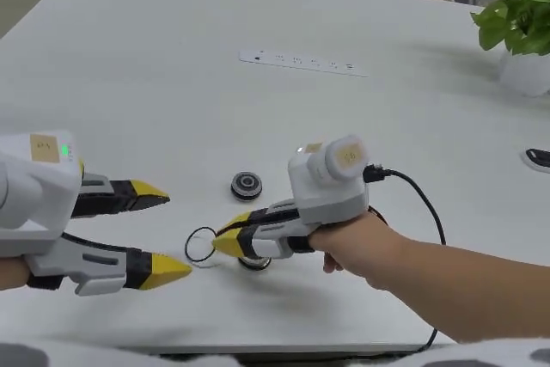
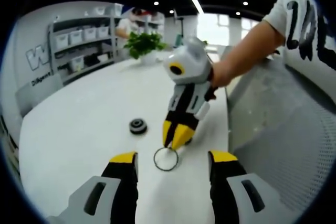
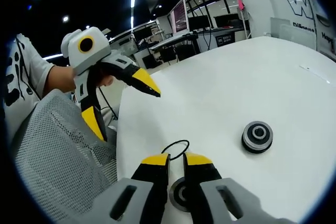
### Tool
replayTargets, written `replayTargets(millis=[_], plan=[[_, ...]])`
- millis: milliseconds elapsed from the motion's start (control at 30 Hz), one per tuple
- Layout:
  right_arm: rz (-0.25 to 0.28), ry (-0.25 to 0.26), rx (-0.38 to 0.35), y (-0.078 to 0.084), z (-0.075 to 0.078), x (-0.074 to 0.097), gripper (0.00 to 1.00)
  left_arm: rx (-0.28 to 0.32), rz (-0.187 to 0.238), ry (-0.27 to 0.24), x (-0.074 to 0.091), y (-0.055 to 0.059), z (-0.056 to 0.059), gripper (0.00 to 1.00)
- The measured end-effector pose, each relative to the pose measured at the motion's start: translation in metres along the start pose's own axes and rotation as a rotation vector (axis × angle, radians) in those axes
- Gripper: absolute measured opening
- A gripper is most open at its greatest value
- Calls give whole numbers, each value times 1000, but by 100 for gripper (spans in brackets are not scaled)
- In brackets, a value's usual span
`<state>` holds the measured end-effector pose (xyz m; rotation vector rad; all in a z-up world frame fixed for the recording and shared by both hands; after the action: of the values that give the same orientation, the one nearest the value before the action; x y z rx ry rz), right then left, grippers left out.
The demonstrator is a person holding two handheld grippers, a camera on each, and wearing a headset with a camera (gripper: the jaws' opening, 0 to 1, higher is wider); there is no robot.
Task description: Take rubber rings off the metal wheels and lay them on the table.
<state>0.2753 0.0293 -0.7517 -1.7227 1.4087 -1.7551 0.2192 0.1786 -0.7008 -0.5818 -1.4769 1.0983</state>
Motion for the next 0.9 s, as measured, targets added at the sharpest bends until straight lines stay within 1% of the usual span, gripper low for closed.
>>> replayTargets(millis=[167,267,400,633,900], plan=[[4,10,1,0,2,2,13,3,-1,4,0,0,-1,55],[9,11,-15,-2,3,4,18,2,-1,9,-2,-1,-1,55],[16,15,-1,-3,3,8,25,4,-2,18,-4,-1,-2,55],[24,18,2,-3,6,16,31,5,-1,32,-8,-5,-4,54],[29,31,17,-1,12,30,37,6,-9,45,-14,-8,-7,54]])
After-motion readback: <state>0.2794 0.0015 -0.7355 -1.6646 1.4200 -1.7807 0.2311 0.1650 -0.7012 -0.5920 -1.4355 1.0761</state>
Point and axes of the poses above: the centre of the closed fingertips' face, and the gripper's own axes: x roughly backward along the fingers, z roughly to its right, y roughly out of its underside, the point moved 8 cm from there along x, roughly backward along the fingers, and after that the axes turned 11 degrees about y, right-handed, at the moved point
